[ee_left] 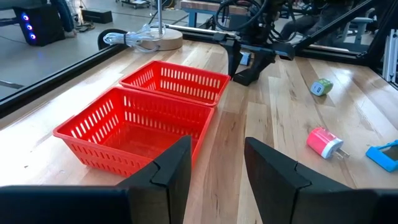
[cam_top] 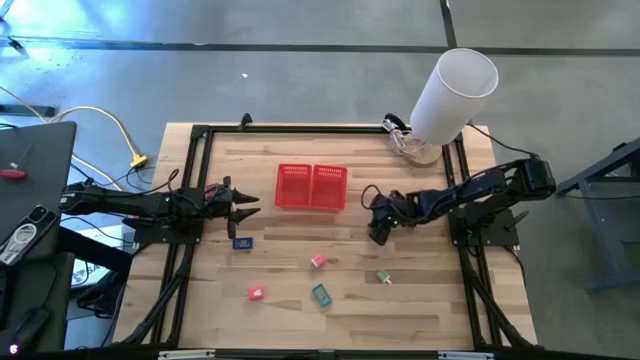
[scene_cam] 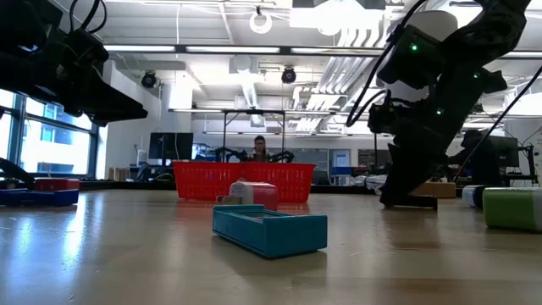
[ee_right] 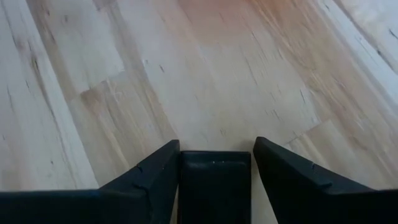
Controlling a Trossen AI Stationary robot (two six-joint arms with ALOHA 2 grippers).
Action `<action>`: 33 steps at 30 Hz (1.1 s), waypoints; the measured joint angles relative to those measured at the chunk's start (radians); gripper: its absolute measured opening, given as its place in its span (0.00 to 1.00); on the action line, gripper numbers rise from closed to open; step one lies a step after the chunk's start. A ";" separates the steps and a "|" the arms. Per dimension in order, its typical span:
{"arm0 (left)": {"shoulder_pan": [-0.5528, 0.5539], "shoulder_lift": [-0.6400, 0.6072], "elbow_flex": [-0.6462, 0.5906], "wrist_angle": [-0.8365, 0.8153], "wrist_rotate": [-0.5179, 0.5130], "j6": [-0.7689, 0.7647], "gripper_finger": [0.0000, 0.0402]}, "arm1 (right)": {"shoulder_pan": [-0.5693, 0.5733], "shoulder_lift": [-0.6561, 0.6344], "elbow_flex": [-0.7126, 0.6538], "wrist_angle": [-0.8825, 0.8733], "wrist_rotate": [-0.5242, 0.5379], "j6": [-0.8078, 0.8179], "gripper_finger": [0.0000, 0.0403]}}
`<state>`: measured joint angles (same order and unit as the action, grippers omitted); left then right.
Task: Pick & Place Office items
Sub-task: Put the black digital clock into the right red bin
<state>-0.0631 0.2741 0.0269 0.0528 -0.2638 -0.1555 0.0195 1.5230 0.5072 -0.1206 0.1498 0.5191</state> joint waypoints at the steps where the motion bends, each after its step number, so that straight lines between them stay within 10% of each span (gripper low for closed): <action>1: 0.000 0.000 0.000 0.000 0.000 0.000 0.35 | 0.004 0.000 0.000 -0.003 0.001 -0.017 0.50; 33: 0.000 0.000 0.000 0.000 0.004 -0.002 0.35 | 0.023 -0.018 0.004 -0.005 -0.029 -0.142 0.36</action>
<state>-0.0631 0.2741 0.0267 0.0527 -0.2602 -0.1577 0.0429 1.5049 0.5112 -0.1253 0.1204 0.3771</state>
